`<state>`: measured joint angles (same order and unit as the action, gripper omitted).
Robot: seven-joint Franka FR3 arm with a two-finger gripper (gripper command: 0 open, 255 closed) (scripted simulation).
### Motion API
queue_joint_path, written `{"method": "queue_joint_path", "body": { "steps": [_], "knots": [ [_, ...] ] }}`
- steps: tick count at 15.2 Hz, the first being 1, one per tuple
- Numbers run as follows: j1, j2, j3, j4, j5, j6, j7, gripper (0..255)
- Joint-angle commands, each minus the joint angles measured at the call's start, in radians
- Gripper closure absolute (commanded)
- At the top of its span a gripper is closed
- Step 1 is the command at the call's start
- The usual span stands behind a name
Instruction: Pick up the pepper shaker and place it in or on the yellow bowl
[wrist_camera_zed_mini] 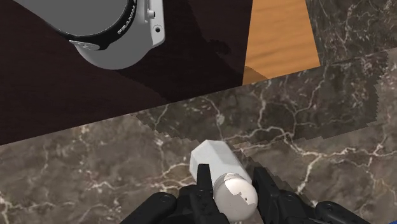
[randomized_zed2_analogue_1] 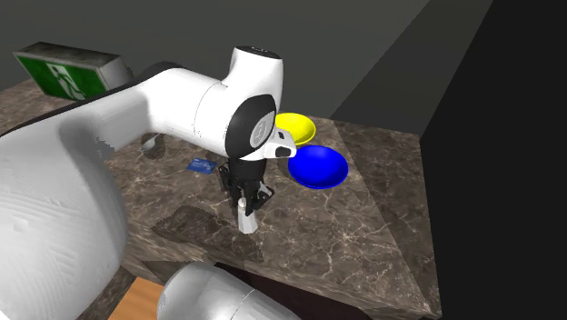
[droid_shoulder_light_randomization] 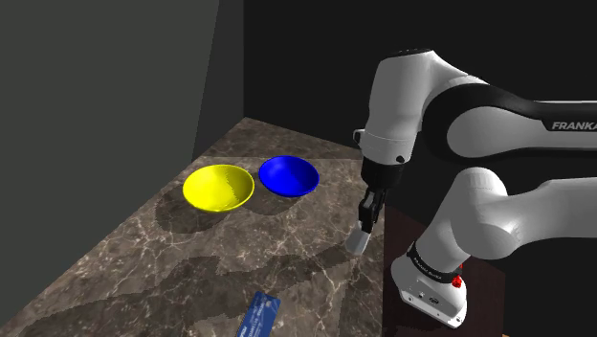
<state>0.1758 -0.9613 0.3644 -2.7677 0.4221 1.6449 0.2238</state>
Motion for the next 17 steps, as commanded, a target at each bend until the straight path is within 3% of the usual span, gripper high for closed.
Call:
{"method": "queue_joint_path", "body": {
  "steps": [1, 17],
  "knots": [
    [0.0, 0.001, 0.001, -0.003, 0.001, 0.0, 0.0, 255],
    [-0.019, 0.006, -0.056, 0.18, -0.054, -0.176, 0.027, 255]
  ]
}}
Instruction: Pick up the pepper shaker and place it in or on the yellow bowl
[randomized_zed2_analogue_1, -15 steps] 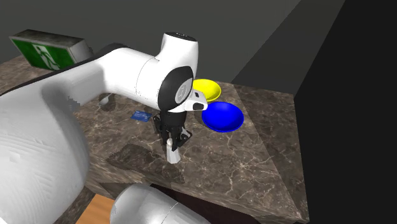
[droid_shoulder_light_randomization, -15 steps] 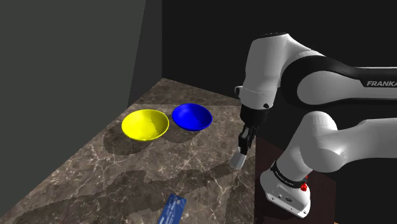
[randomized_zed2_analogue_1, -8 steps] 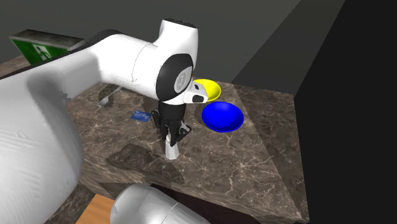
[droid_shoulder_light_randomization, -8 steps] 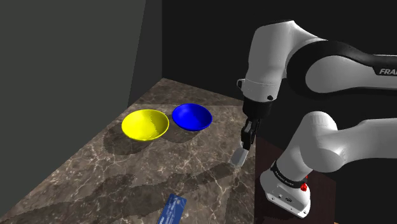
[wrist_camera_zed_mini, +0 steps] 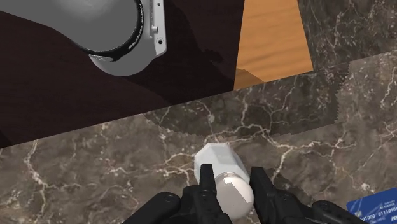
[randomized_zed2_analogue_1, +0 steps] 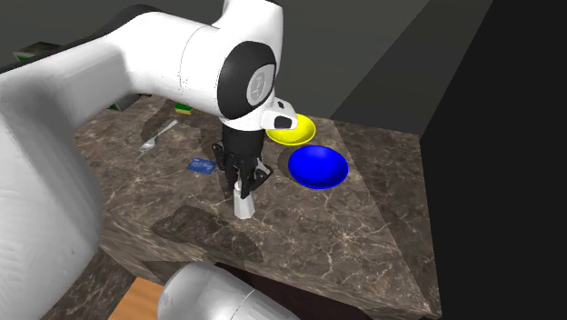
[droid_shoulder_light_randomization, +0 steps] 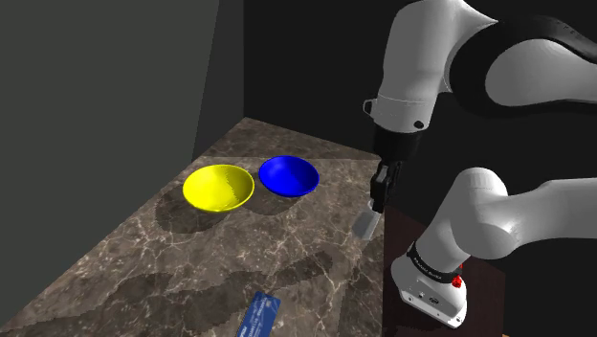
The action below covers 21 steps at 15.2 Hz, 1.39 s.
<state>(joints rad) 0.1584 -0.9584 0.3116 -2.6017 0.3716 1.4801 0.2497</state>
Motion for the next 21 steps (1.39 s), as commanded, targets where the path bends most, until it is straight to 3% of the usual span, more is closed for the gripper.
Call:
{"method": "queue_joint_path", "body": {
  "steps": [1, 10, 21],
  "knots": [
    [-0.003, 0.005, -0.007, 0.028, -0.007, -0.023, 0.003, 255],
    [-0.011, 0.031, -0.032, 0.147, -0.029, -0.116, 0.02, 255],
    [-0.1, 0.498, 0.054, 0.495, -0.084, 0.014, 0.054, 255]
  ]
}}
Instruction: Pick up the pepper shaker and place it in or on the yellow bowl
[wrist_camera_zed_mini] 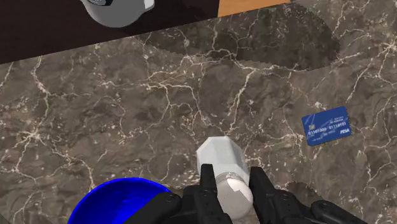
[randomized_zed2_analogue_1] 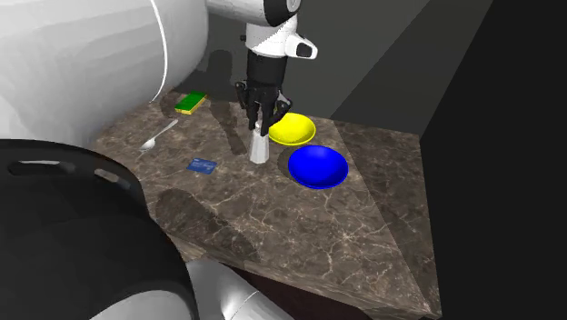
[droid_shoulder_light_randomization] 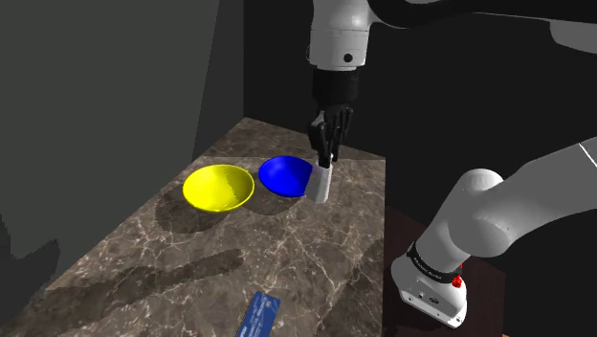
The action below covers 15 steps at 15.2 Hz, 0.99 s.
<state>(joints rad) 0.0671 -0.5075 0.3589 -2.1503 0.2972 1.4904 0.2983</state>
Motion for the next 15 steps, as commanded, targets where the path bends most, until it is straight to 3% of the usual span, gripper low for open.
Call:
{"method": "queue_joint_path", "body": {
  "steps": [1, 9, 15],
  "knots": [
    [-0.014, 0.089, 0.015, 0.082, -0.019, 0.008, 0.014, 255],
    [-0.033, 0.442, 0.078, 0.443, -0.126, -0.007, 0.103, 255],
    [0.016, 0.747, 0.108, 0.819, -0.248, -0.098, 0.185, 255]
  ]
}}
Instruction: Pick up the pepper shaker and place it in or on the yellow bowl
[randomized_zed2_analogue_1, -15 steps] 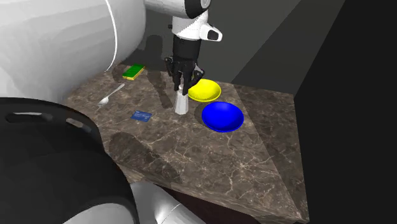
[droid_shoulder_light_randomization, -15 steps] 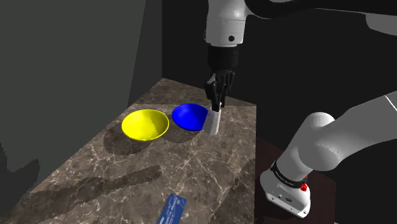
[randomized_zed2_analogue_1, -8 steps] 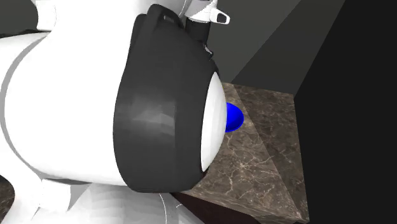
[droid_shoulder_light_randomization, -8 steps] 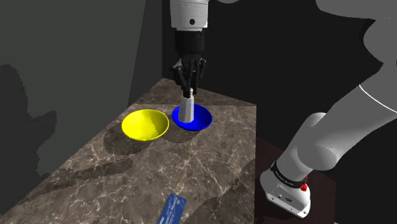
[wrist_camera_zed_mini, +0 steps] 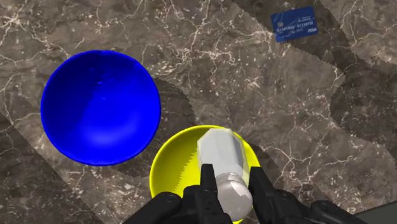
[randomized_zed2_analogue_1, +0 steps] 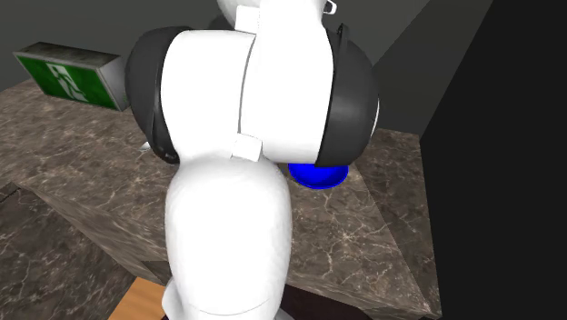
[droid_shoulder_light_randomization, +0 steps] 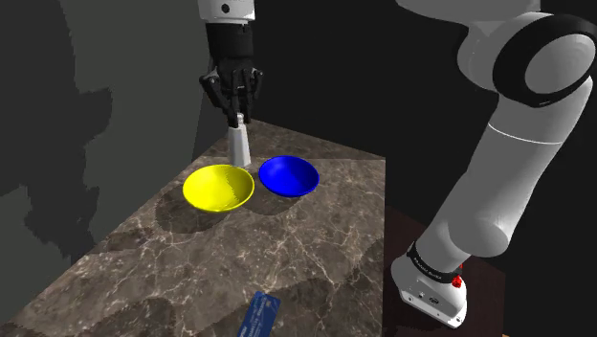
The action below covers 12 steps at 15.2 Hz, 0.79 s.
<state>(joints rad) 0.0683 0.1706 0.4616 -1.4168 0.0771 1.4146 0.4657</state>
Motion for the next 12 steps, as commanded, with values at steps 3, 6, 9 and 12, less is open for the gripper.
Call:
{"method": "queue_joint_path", "body": {
  "steps": [3, 6, 9, 12],
  "knots": [
    [0.079, 0.254, 0.004, 0.357, -0.103, -0.117, 0.053, 255],
    [0.068, 0.229, 0.0, 0.278, -0.092, -0.062, 0.043, 255],
    [0.057, 0.21, -0.001, 0.209, -0.085, -0.012, 0.035, 255],
    [0.048, 0.196, -0.002, 0.148, -0.08, 0.035, 0.028, 255]
  ]
}}
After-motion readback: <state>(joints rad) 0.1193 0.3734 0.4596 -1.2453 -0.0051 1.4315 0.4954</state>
